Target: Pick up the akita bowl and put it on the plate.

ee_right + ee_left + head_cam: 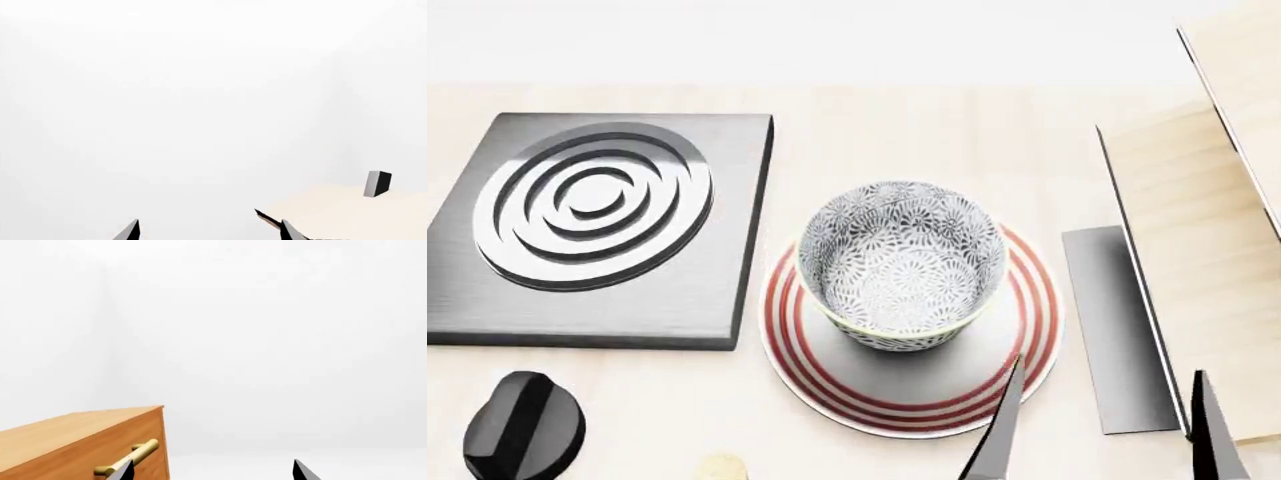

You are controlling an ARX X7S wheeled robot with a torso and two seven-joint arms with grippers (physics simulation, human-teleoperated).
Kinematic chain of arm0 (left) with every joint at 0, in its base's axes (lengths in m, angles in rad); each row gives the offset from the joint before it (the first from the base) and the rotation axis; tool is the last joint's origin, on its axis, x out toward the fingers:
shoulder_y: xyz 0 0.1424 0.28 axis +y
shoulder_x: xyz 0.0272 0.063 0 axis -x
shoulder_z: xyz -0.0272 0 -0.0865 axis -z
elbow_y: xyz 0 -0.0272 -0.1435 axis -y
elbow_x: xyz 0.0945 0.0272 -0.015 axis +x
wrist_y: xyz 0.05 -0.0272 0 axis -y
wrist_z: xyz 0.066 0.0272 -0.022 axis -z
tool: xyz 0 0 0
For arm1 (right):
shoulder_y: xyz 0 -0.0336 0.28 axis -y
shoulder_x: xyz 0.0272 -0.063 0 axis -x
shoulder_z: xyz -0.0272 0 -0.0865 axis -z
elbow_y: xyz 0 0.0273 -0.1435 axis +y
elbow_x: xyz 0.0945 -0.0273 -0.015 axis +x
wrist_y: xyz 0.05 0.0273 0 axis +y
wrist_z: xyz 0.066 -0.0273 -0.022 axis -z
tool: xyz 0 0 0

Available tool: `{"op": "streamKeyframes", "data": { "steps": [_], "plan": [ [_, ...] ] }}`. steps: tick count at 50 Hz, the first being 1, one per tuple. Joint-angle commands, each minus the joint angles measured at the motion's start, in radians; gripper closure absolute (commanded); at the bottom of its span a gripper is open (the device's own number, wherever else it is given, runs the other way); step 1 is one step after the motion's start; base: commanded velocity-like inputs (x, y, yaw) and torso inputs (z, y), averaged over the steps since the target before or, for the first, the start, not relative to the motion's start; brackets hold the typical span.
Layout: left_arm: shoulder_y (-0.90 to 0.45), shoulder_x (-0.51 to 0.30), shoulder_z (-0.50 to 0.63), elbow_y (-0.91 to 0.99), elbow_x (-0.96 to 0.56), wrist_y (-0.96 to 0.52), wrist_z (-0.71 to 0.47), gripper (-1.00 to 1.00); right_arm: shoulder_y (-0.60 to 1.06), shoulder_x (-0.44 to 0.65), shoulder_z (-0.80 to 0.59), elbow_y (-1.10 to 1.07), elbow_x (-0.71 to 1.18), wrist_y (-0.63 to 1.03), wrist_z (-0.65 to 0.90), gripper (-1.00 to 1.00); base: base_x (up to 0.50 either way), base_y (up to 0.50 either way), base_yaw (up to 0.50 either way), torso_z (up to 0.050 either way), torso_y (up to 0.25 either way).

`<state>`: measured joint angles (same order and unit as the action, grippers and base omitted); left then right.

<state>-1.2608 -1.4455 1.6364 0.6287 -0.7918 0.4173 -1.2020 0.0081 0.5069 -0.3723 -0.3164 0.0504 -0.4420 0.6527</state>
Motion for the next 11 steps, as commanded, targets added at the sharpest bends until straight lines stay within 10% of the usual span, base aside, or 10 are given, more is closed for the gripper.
{"op": "streamKeyframes", "data": {
  "steps": [1, 11],
  "plan": [
    [0.093, -0.104, 0.050, 0.100, 0.266, 0.168, -0.173, -1.00, -0.056, 0.049, 0.063, -0.150, -0.016, 0.028, 0.044, -1.00, 0.00, 0.00, 0.00, 0.000, 0.000],
    [0.136, -0.125, 0.089, 0.233, 0.501, 0.138, -0.305, -1.00, -0.133, 0.083, 0.109, -0.266, -0.036, 0.006, 0.073, -1.00, 0.00, 0.00, 0.00, 0.000, -0.001]
  ]
}}
